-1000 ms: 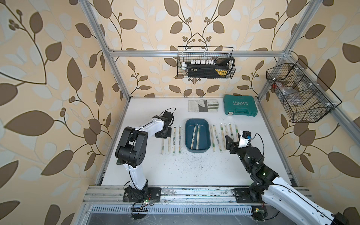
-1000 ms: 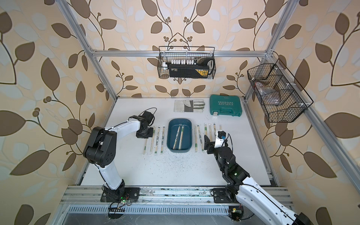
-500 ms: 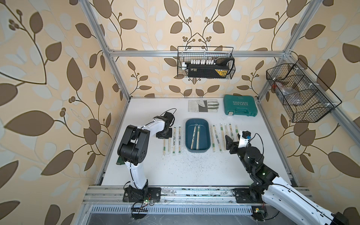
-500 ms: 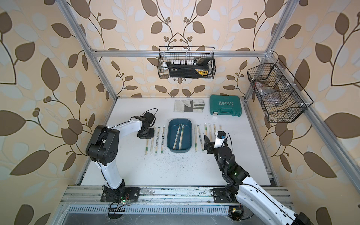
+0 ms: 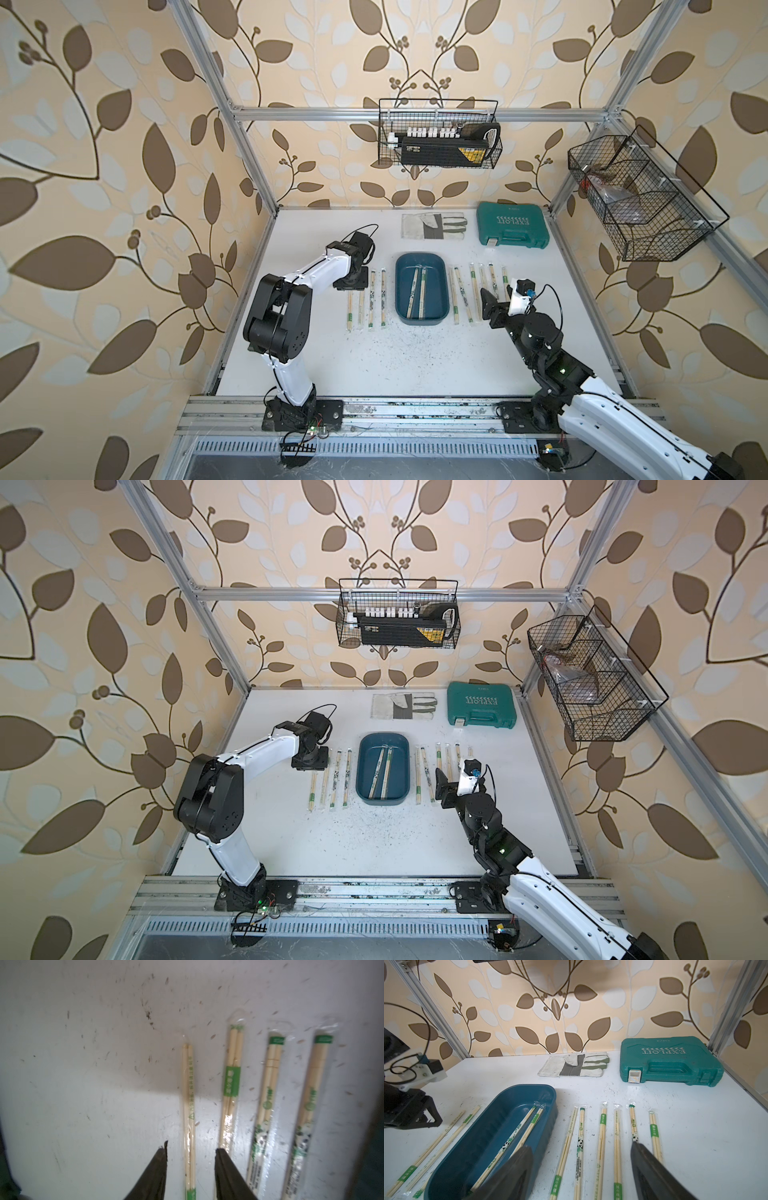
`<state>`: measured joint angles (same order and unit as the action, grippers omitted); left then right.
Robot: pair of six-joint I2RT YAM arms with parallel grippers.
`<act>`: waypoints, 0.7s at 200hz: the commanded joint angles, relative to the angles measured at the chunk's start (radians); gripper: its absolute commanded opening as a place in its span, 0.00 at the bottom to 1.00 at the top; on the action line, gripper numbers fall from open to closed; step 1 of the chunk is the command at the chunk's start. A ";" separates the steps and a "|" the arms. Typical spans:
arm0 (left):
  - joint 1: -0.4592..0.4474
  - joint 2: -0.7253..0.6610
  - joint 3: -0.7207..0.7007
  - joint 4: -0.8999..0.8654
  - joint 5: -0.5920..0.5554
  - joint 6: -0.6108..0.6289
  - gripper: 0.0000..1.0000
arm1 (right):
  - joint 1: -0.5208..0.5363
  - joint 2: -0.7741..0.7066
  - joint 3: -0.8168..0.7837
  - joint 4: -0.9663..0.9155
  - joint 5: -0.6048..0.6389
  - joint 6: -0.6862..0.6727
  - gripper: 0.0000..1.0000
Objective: Take the paired disposable chopsticks out of the storage box
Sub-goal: Place the paired disposable chopsticks at the center of the board, then pick up the paired disposable chopsticks from the storage box.
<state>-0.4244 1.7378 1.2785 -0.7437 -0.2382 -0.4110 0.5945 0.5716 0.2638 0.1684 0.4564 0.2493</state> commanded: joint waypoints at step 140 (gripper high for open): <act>-0.364 0.412 0.611 -0.213 0.017 -0.126 0.38 | 0.004 -0.125 -0.032 0.008 0.001 -0.015 0.77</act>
<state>-0.7914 2.1288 1.8355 -0.9192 -0.2184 -0.5079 0.5945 0.4454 0.2432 0.1688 0.4530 0.2420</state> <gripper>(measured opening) 0.400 0.770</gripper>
